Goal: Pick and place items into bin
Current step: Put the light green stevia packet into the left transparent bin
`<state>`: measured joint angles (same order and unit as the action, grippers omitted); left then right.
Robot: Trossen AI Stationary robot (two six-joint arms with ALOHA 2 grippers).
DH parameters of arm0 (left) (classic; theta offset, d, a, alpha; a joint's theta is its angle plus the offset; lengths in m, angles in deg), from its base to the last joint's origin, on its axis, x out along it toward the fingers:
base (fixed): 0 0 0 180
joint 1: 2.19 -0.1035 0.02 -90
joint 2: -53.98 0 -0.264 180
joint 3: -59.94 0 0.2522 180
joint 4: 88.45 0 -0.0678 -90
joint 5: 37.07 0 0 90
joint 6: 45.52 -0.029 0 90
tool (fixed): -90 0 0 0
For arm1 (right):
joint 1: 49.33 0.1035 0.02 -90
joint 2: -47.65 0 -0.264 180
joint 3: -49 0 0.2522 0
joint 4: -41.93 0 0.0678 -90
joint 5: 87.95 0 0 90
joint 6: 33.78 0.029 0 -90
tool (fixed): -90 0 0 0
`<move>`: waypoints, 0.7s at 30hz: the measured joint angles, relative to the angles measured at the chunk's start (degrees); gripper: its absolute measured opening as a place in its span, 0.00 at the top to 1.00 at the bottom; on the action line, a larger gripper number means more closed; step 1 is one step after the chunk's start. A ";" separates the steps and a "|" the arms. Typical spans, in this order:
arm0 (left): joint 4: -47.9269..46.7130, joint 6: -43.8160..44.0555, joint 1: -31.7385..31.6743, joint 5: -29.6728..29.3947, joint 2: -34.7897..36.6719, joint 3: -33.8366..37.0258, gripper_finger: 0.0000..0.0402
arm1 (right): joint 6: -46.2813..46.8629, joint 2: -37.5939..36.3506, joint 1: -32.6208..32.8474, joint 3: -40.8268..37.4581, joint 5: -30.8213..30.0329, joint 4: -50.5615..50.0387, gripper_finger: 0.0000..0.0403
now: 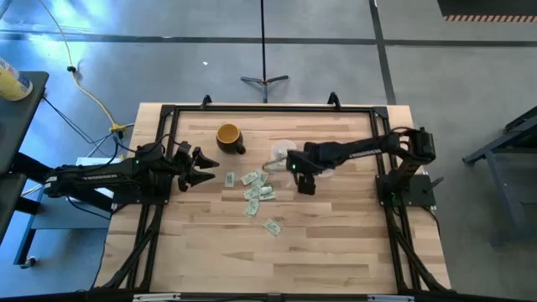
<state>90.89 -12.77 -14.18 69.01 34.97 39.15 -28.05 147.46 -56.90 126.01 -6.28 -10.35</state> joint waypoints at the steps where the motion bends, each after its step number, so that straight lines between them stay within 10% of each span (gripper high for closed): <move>1: 0.02 0.02 0.02 0.02 0.00 0.00 0.19 | 1.31 0.00 -0.89 -0.18 1.21 0.41 0.44; 21: 0.02 0.07 0.02 -0.02 0.00 0.00 0.19 | -18.79 0.00 -6.98 -2.37 1.70 0.17 0.44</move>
<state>90.92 -12.71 -14.16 68.98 34.97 39.15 -46.84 147.46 -63.88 123.64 -4.58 -10.18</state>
